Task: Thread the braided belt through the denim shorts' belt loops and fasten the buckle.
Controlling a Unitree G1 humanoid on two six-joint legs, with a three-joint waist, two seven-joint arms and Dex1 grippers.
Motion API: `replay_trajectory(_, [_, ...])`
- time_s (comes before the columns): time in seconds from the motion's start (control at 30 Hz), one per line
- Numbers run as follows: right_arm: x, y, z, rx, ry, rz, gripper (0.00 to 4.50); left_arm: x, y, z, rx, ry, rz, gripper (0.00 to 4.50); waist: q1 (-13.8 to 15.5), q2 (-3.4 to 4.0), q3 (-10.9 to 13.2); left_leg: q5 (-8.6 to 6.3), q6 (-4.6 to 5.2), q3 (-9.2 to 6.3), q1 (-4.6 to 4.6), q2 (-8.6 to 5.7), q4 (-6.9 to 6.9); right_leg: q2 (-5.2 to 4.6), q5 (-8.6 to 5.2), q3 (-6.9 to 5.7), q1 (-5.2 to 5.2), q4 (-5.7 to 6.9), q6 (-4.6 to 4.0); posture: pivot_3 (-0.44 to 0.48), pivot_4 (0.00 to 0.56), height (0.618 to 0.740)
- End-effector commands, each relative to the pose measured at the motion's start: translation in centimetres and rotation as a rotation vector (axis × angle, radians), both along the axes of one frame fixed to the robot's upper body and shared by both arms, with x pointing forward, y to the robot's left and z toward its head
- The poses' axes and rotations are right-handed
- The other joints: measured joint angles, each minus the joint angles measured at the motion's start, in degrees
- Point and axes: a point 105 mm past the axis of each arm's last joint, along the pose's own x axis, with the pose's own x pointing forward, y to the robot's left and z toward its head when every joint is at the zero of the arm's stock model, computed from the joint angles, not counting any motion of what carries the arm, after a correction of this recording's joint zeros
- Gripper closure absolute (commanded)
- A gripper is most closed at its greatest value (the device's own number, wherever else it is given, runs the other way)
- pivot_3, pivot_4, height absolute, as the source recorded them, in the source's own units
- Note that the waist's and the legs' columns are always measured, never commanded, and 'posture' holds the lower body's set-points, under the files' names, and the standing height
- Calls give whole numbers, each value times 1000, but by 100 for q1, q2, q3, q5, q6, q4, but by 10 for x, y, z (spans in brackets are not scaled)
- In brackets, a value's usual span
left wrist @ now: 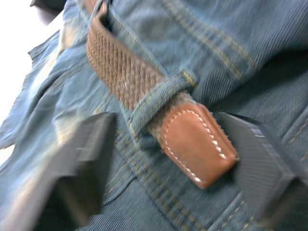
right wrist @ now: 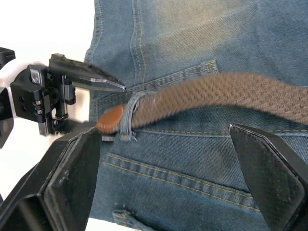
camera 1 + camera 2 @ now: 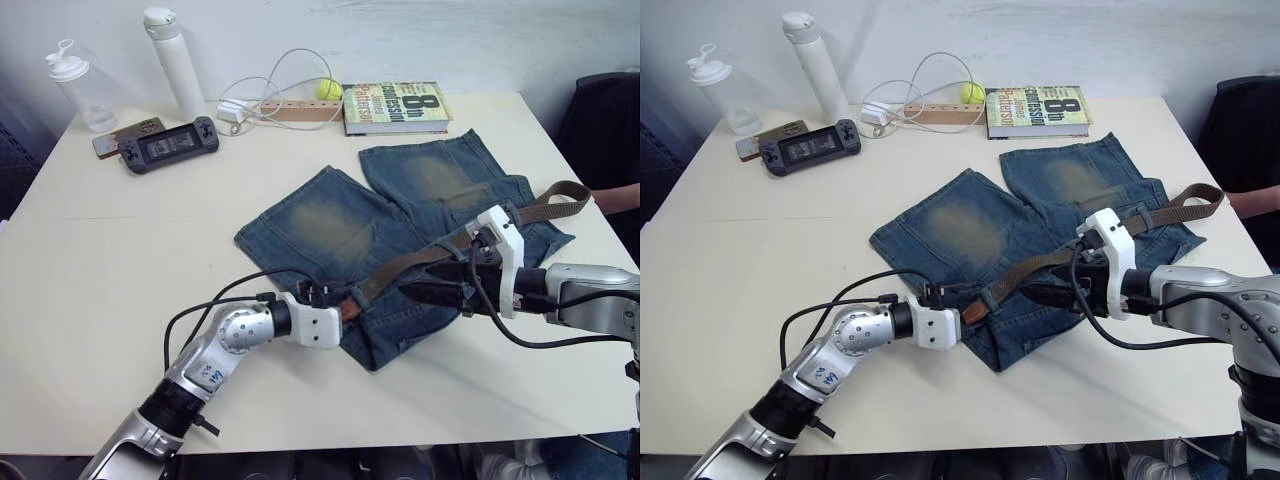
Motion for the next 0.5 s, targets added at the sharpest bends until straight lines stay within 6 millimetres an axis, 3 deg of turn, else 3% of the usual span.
replay_trajectory(0.03, [-1,0,12,-4,-50,7,0,5,6,-5,35,-34,85,2570,-2,0,0,0,0,1,0,0,0,0,0,1,0,0,0,0,150,734])
replay_trajectory(0.07, [-1,-1,13,-11,-52,8,0,6,8,-6,37,-30,101,3131,-1,0,0,0,0,1,0,0,0,0,0,0,0,1,0,0,150,734])
replay_trajectory(0.2, [-2,-4,15,-39,-60,6,0,8,13,-7,24,-15,144,4491,7,1,-1,0,0,0,0,0,0,-1,0,1,0,1,0,0,150,734])
replay_trajectory(0.33, [-1,-15,17,-135,-117,-15,0,9,21,-4,7,0,190,4491,-8,1,-1,0,0,0,1,0,0,0,0,1,0,1,0,0,150,734])
replay_trajectory(0.5, [11,-45,11,-294,-209,-101,0,9,30,3,-20,6,231,4491,-18,1,-1,0,0,2,1,1,-2,1,0,1,0,2,0,0,150,734])
